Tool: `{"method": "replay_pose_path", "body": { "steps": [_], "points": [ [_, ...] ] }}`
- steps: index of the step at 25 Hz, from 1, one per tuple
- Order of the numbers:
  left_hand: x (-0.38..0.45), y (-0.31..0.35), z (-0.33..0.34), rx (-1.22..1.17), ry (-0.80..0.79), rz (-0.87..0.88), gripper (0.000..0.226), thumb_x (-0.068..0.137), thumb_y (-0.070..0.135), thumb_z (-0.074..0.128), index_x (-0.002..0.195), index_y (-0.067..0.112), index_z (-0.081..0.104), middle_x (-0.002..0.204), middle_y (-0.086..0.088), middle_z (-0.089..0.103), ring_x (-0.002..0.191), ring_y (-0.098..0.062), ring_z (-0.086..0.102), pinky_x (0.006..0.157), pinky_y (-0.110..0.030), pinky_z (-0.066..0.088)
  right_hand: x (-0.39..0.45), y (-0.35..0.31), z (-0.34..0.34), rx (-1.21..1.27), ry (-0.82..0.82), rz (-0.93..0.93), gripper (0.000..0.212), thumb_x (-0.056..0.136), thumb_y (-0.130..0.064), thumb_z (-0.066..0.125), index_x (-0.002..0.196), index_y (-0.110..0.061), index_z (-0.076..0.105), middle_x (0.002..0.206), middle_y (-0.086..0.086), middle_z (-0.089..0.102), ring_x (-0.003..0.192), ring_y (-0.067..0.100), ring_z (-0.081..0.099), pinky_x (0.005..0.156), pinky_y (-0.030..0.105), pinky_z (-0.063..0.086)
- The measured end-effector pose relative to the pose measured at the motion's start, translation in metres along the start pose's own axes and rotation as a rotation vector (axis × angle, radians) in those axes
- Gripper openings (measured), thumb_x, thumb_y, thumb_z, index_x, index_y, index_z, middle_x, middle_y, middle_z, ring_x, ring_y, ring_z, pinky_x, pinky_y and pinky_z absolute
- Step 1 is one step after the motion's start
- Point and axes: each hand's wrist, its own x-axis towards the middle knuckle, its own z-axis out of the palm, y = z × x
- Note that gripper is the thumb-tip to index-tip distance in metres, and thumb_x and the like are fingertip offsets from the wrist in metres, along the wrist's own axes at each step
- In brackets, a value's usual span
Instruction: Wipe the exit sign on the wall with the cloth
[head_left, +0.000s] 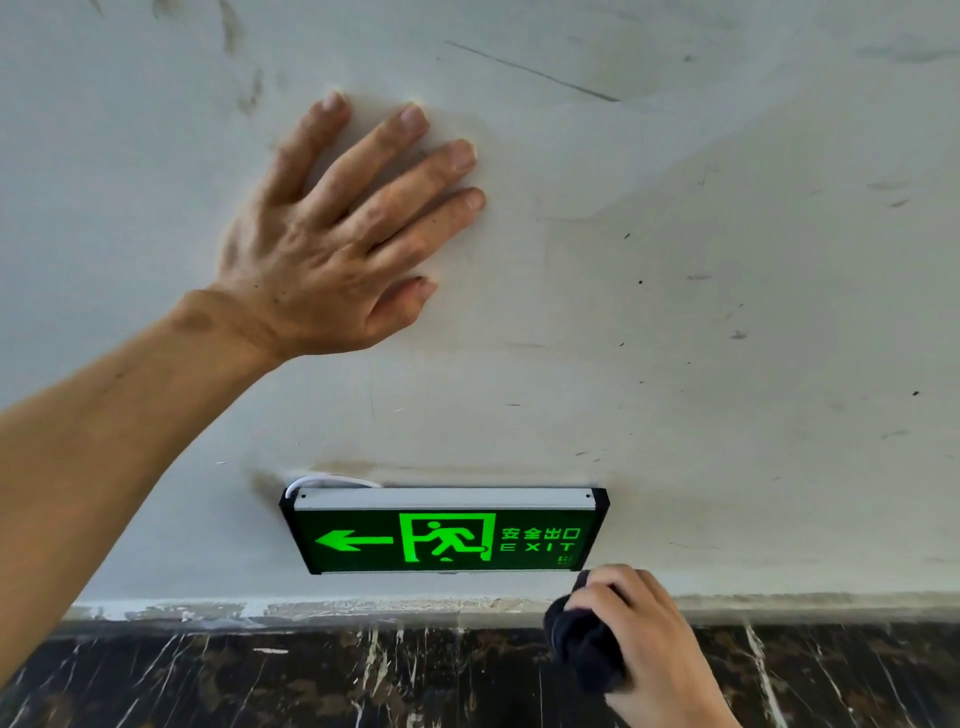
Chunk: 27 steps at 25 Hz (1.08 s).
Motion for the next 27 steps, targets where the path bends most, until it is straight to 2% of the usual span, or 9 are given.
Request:
{"method": "replay_pose_path", "body": {
  "steps": [3, 5, 7, 9, 13, 16, 19, 22, 27],
  "points": [
    [-0.001, 0.0, 0.0, 0.009, 0.01, 0.0, 0.066, 0.089, 0.038, 0.058, 0.148, 0.012, 0.043, 0.152, -0.009, 0.037, 0.139, -0.037, 0.036, 0.113, -0.057, 0.024, 0.001, 0.006, -0.016, 0.27, 0.134, 0.294, 0.054, 0.059, -0.01, 0.075, 0.098, -0.042, 0.056, 0.104, -0.023, 0.052, 0.092, 0.0, 0.055, 0.074, 0.008, 0.04],
    [-0.001, 0.0, 0.001, 0.012, 0.011, -0.002, 0.066, 0.089, 0.038, 0.058, 0.148, 0.012, 0.042, 0.152, -0.01, 0.037, 0.139, -0.037, 0.036, 0.113, -0.058, 0.024, 0.005, 0.01, -0.024, 0.438, 0.228, 0.438, 0.063, 0.064, 0.0, 0.075, 0.099, -0.048, 0.054, 0.108, -0.021, 0.055, 0.096, -0.005, 0.056, 0.076, 0.01, 0.042],
    [-0.001, 0.0, 0.0, 0.01, 0.01, -0.002, 0.067, 0.089, 0.039, 0.058, 0.148, 0.012, 0.042, 0.151, -0.01, 0.037, 0.139, -0.037, 0.036, 0.113, -0.058, 0.024, 0.011, 0.015, -0.03, 0.564, 0.294, 0.536, 0.064, 0.069, 0.004, 0.072, 0.1, -0.048, 0.052, 0.11, -0.014, 0.058, 0.099, -0.005, 0.055, 0.076, 0.016, 0.042],
    [-0.001, -0.001, 0.0, 0.012, 0.006, 0.003, 0.067, 0.089, 0.04, 0.058, 0.148, 0.013, 0.042, 0.152, -0.01, 0.037, 0.139, -0.038, 0.035, 0.113, -0.058, 0.023, 0.019, 0.017, -0.035, 0.677, 0.377, 0.604, 0.059, 0.073, 0.004, 0.071, 0.101, -0.045, 0.052, 0.113, -0.007, 0.059, 0.102, 0.001, 0.056, 0.078, 0.021, 0.042],
    [-0.001, 0.0, 0.0, 0.02, -0.008, 0.004, 0.067, 0.09, 0.041, 0.057, 0.149, 0.014, 0.041, 0.152, -0.009, 0.035, 0.139, -0.038, 0.034, 0.113, -0.057, 0.022, 0.038, 0.016, -0.039, 0.798, 0.455, 0.651, 0.051, 0.079, -0.006, 0.071, 0.11, -0.04, 0.048, 0.113, -0.01, 0.056, 0.102, 0.004, 0.056, 0.079, 0.022, 0.043],
    [-0.001, 0.0, 0.0, 0.023, -0.01, 0.009, 0.067, 0.09, 0.042, 0.057, 0.149, 0.014, 0.041, 0.152, -0.009, 0.035, 0.139, -0.038, 0.035, 0.112, -0.058, 0.024, 0.047, 0.016, -0.03, 0.654, 0.472, 0.666, 0.052, 0.078, -0.012, 0.073, 0.12, -0.029, 0.047, 0.118, -0.002, 0.05, 0.102, 0.015, 0.053, 0.087, 0.03, 0.042],
    [-0.001, 0.0, 0.0, 0.024, -0.009, 0.01, 0.066, 0.09, 0.041, 0.057, 0.148, 0.013, 0.043, 0.152, -0.01, 0.036, 0.138, -0.038, 0.036, 0.111, -0.059, 0.026, 0.052, 0.015, -0.017, 0.588, 0.503, 0.684, 0.046, 0.077, -0.008, 0.074, 0.113, -0.027, 0.054, 0.118, -0.002, 0.043, 0.098, 0.019, 0.052, 0.086, 0.03, 0.038],
    [0.0, 0.0, 0.001, 0.02, -0.012, 0.01, 0.065, 0.09, 0.041, 0.057, 0.147, 0.013, 0.044, 0.151, -0.01, 0.036, 0.138, -0.039, 0.035, 0.11, -0.06, 0.026, 0.054, 0.016, -0.006, 0.645, 0.516, 0.707, 0.042, 0.078, -0.004, 0.072, 0.105, -0.034, 0.057, 0.116, -0.004, 0.051, 0.098, 0.02, 0.057, 0.084, 0.029, 0.04],
    [0.0, -0.001, 0.001, 0.035, -0.008, 0.019, 0.064, 0.09, 0.04, 0.056, 0.146, 0.012, 0.044, 0.15, -0.011, 0.037, 0.137, -0.04, 0.036, 0.108, -0.062, 0.027, 0.054, 0.019, 0.017, 0.831, 0.516, 0.779, 0.04, 0.083, 0.001, 0.061, 0.109, -0.029, 0.058, 0.113, 0.002, 0.062, 0.101, 0.019, 0.059, 0.091, 0.036, 0.047]
  ]
}}
